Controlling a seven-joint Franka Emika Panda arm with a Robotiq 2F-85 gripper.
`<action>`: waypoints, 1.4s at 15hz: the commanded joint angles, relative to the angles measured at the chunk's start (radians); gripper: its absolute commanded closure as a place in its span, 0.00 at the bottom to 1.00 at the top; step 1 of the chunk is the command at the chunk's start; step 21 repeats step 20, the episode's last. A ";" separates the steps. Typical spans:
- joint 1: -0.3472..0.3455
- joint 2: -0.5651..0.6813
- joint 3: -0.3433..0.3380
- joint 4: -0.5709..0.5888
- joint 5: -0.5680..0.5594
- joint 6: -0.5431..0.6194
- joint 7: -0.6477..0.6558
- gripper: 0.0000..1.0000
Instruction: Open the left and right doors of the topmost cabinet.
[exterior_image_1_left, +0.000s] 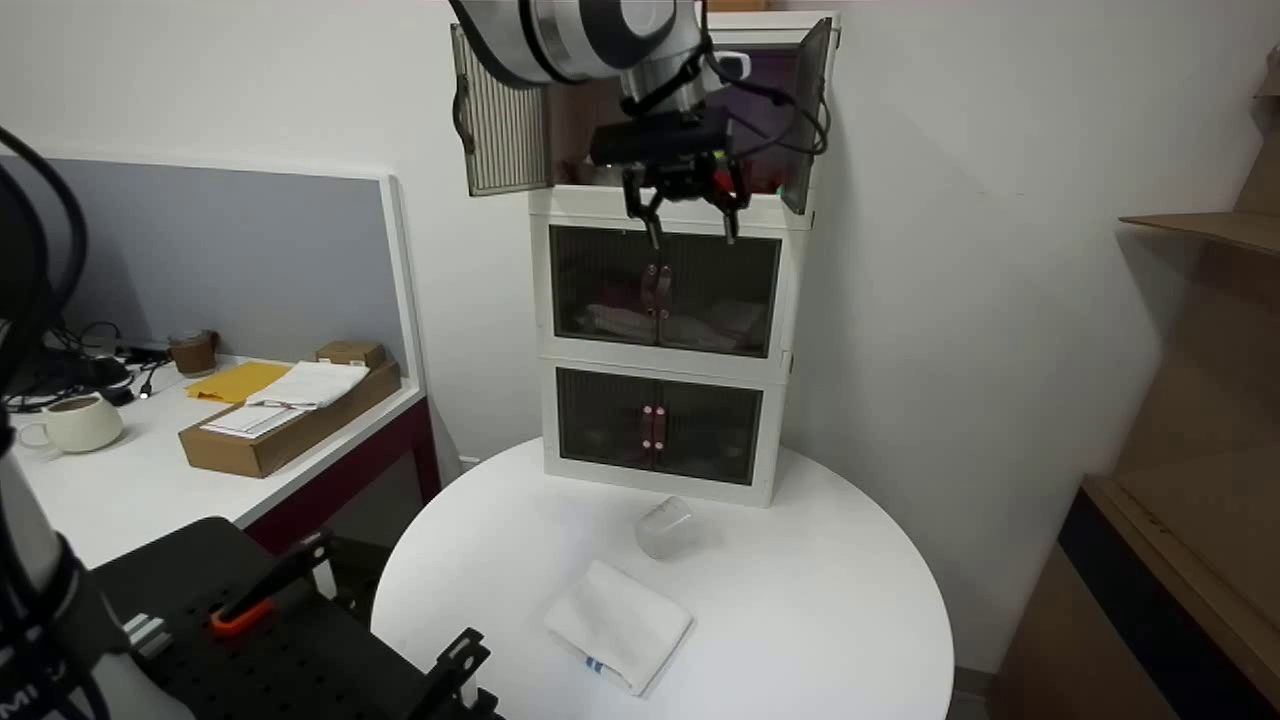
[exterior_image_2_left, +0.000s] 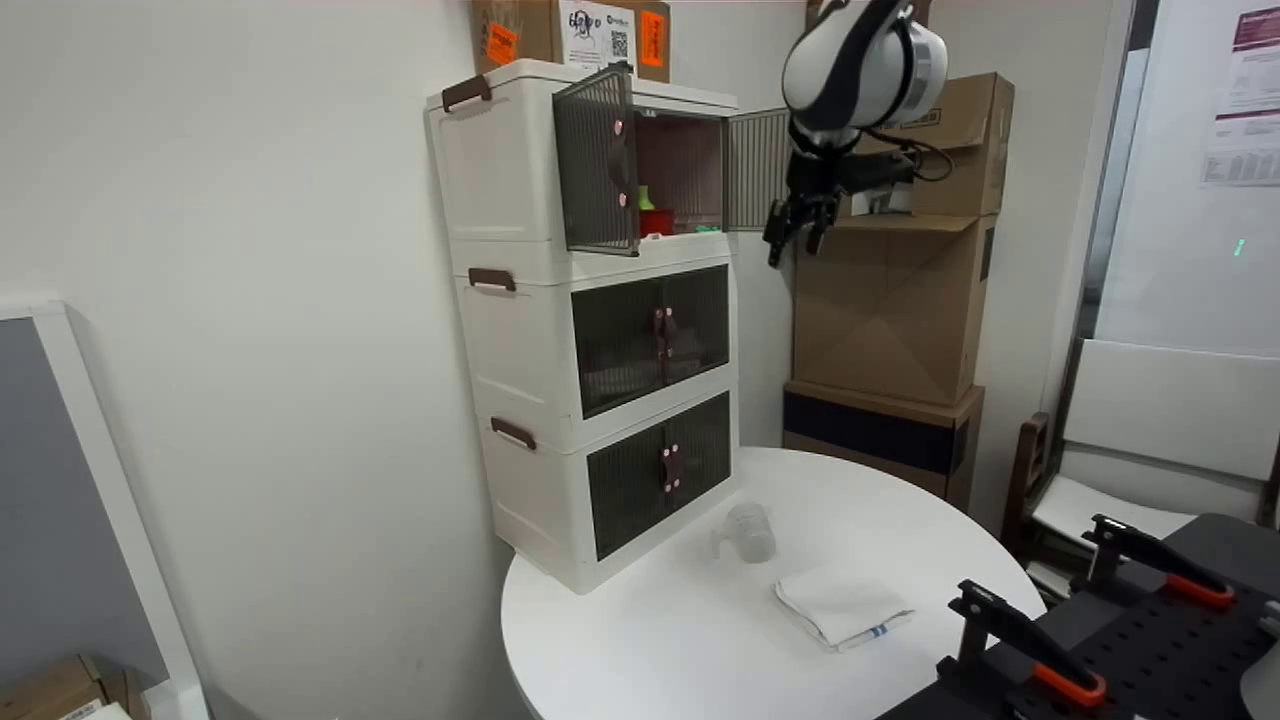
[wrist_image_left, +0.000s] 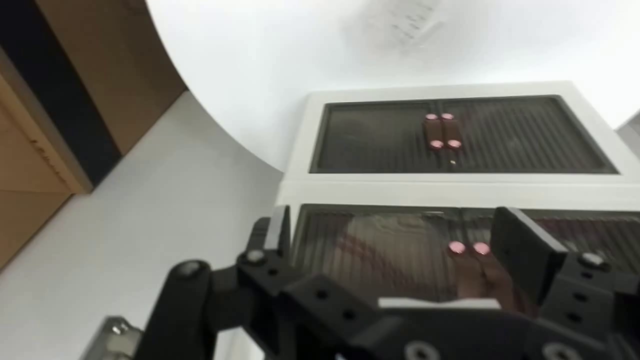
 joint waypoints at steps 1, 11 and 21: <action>-0.048 0.074 -0.053 -0.054 -0.148 0.277 -0.036 0.00; 0.377 0.121 -0.435 -0.161 -0.113 0.588 0.519 0.00; 0.519 0.069 -0.406 -0.241 -0.043 0.588 0.643 0.00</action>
